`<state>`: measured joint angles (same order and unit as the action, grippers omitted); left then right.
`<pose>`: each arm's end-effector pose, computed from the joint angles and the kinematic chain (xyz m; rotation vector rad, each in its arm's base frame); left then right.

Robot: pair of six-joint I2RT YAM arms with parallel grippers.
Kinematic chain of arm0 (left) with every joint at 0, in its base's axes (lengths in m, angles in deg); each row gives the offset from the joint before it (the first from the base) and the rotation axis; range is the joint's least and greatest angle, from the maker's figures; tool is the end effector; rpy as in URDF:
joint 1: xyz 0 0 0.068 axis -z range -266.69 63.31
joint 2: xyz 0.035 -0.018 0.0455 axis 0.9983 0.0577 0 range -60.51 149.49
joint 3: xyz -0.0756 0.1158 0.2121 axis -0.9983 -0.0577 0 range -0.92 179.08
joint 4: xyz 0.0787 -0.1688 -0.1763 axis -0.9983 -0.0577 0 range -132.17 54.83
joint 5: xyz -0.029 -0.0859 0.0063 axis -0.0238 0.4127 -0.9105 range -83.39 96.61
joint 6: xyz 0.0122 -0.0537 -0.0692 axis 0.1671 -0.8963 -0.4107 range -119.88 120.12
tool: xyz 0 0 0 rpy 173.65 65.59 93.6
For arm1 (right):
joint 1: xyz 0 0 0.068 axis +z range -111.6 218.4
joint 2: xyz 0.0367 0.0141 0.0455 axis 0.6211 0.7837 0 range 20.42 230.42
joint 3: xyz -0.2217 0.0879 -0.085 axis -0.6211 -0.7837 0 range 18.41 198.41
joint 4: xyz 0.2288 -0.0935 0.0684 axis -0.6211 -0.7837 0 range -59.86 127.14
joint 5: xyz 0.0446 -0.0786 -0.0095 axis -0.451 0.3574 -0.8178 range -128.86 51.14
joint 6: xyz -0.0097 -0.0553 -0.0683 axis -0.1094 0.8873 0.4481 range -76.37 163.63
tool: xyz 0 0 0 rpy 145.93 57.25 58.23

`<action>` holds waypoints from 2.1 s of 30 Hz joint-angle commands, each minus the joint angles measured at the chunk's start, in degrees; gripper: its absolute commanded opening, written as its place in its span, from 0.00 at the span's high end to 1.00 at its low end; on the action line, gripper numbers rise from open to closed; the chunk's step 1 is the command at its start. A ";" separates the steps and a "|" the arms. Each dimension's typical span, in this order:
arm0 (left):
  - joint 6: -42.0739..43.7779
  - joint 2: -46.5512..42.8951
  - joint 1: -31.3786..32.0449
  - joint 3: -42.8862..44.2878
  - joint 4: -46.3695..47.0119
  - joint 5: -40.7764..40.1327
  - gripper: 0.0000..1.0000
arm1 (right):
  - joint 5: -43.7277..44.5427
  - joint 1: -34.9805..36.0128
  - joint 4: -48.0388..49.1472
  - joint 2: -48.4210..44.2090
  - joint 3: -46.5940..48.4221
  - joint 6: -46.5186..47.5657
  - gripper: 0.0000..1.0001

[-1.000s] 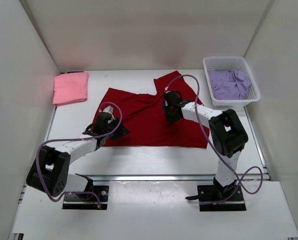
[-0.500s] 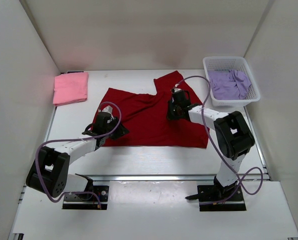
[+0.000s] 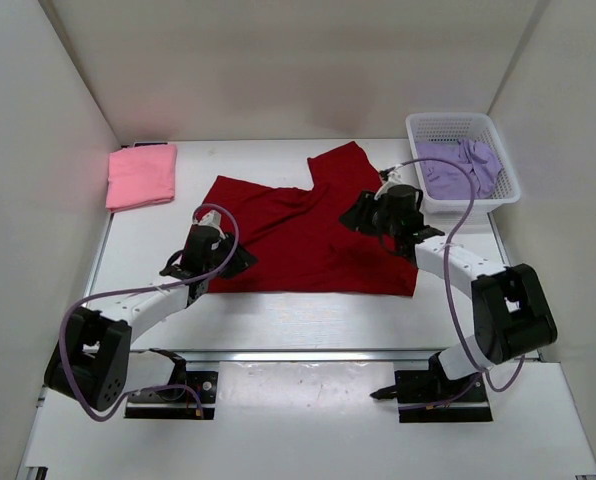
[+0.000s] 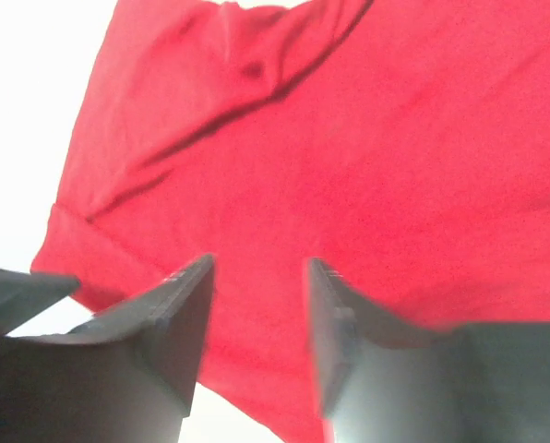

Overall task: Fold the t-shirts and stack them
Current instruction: Flatten out the tshirt

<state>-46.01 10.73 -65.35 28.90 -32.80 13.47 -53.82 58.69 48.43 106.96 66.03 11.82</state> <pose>0.2565 -0.1102 0.1349 -0.4408 2.3200 -0.7421 0.3328 0.1446 0.1833 0.0454 2.1399 0.8189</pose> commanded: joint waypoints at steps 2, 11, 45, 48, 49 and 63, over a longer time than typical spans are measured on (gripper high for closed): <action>-0.19 1.09 1.77 0.67 1.93 0.18 0.60 | 1.24 -0.52 -0.47 -1.29 0.10 1.66 0.69; -0.54 2.15 1.69 -0.29 2.81 1.50 0.60 | 5.82 4.75 -19.63 11.79 13.20 9.58 1.00; -7.21 3.11 -15.70 -7.13 5.09 11.85 0.60 | 6.79 -1.04 -0.38 -11.31 -25.02 -3.08 1.00; -7.57 5.39 -19.48 -9.95 5.19 14.85 0.60 | 6.52 -2.63 -1.27 -12.27 -27.65 -3.43 1.00; -7.66 6.18 -20.11 -11.35 5.01 15.73 0.61 | 6.78 -2.89 -1.53 -13.32 -28.62 -3.26 1.00; -7.38 -14.26 -29.61 -24.11 -13.01 25.14 0.61 | 2.05 0.98 -13.31 -25.28 -37.07 -5.55 1.00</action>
<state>-53.85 1.29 -94.94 7.88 -35.16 39.98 -51.07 59.06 45.06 82.22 31.23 5.66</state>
